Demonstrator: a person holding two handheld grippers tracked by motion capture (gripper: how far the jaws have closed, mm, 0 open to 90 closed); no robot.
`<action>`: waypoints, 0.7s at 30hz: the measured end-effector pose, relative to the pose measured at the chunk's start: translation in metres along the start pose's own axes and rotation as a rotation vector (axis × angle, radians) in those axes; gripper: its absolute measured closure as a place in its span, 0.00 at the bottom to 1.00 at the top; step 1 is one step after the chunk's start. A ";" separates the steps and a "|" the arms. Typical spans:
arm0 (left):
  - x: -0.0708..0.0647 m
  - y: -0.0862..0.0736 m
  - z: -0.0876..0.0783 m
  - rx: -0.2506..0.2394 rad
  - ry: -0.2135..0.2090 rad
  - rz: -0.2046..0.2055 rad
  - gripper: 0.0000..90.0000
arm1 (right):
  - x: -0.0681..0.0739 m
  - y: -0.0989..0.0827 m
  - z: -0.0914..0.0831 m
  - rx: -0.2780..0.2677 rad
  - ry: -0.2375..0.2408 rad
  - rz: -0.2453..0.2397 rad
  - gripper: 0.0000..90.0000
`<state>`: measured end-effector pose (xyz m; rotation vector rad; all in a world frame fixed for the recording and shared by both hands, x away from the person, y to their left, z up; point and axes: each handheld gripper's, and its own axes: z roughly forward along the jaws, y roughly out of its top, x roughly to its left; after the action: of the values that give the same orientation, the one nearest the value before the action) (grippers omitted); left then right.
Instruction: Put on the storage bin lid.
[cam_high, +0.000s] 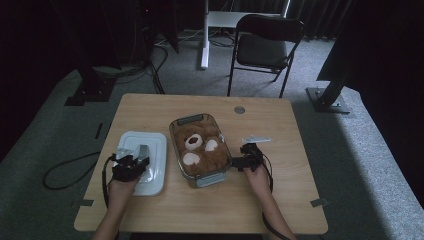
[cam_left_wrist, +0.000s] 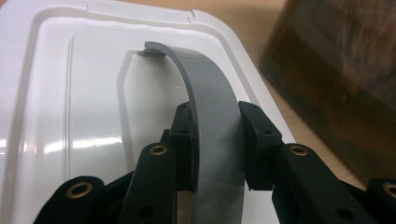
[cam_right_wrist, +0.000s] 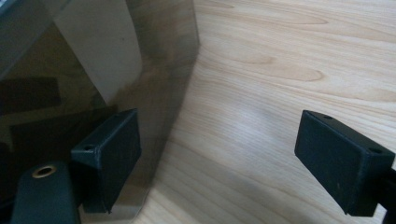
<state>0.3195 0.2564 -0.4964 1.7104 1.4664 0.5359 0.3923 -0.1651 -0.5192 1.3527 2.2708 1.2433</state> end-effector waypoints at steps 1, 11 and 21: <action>0.003 0.003 -0.006 -0.021 0.006 -0.006 0.78 | 0.001 -0.001 0.000 -0.002 0.005 0.001 0.15; 0.001 0.037 -0.063 -0.193 -0.035 -0.013 0.79 | 0.016 -0.011 0.003 -0.026 0.060 0.001 0.15; -0.051 0.057 -0.075 -0.220 -0.214 0.081 0.79 | 0.043 -0.016 0.014 -0.018 0.106 -0.028 0.15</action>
<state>0.2859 0.2293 -0.3987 1.6037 1.1474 0.5192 0.3665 -0.1263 -0.5299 1.2723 2.3338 1.3536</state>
